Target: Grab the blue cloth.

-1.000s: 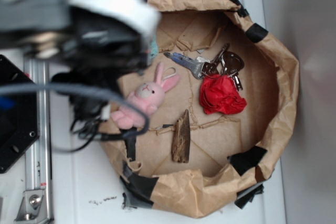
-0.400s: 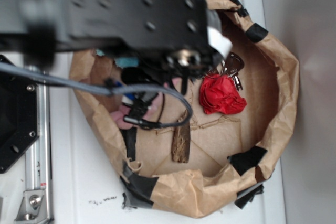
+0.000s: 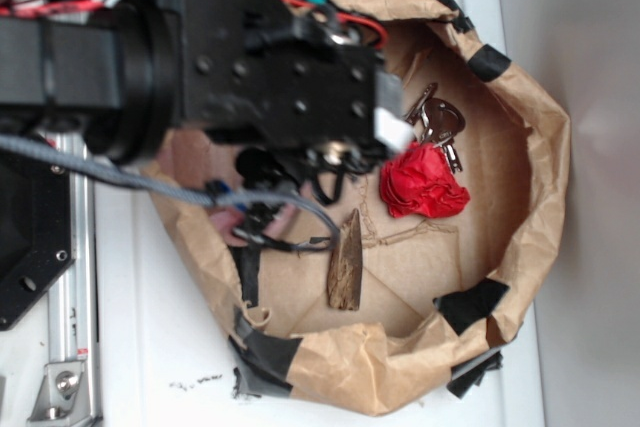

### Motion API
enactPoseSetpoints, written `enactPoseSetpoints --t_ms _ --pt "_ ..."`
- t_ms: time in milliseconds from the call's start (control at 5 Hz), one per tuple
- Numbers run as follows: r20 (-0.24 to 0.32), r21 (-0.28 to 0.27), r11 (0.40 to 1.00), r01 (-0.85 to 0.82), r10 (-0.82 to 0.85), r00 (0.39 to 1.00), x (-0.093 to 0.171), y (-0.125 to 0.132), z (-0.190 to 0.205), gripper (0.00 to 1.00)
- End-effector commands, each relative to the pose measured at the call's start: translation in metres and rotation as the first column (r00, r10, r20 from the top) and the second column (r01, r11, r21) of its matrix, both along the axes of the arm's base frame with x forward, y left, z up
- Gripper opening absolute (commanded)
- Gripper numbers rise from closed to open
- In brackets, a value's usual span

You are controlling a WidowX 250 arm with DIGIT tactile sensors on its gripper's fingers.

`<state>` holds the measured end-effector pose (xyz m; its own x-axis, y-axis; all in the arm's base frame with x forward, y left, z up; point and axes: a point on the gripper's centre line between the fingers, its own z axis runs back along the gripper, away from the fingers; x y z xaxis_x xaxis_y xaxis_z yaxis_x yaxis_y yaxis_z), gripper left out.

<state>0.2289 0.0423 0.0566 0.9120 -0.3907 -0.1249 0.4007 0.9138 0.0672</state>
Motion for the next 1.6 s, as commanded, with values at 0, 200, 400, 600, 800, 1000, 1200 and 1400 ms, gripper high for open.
enactPoseSetpoints --t_ms 0,200,400,600,800,1000,1200,1400 --pt "0.039 -0.01 0.998 -0.064 0.064 0.997 -0.016 0.044 0.011 1.0" --pt "0.019 -0.004 0.999 -0.037 0.037 0.999 -0.009 0.034 -0.005 1.0" --pt "-0.019 0.005 1.0 -0.01 0.01 1.0 -0.003 0.015 -0.03 1.0" --pt "-0.033 0.011 0.999 -0.042 0.042 0.999 -0.003 0.008 -0.043 0.76" --pt "-0.027 -0.041 0.998 -0.049 0.048 0.998 -0.004 0.011 -0.042 0.0" --pt "0.0 -0.04 0.997 -0.07 0.07 0.998 -0.004 0.016 -0.033 0.0" --pt "0.045 0.029 0.988 -0.149 0.148 0.988 0.006 0.014 -0.006 0.0" --pt "0.131 -0.02 0.967 -0.254 0.254 0.958 0.017 -0.002 0.045 0.0"
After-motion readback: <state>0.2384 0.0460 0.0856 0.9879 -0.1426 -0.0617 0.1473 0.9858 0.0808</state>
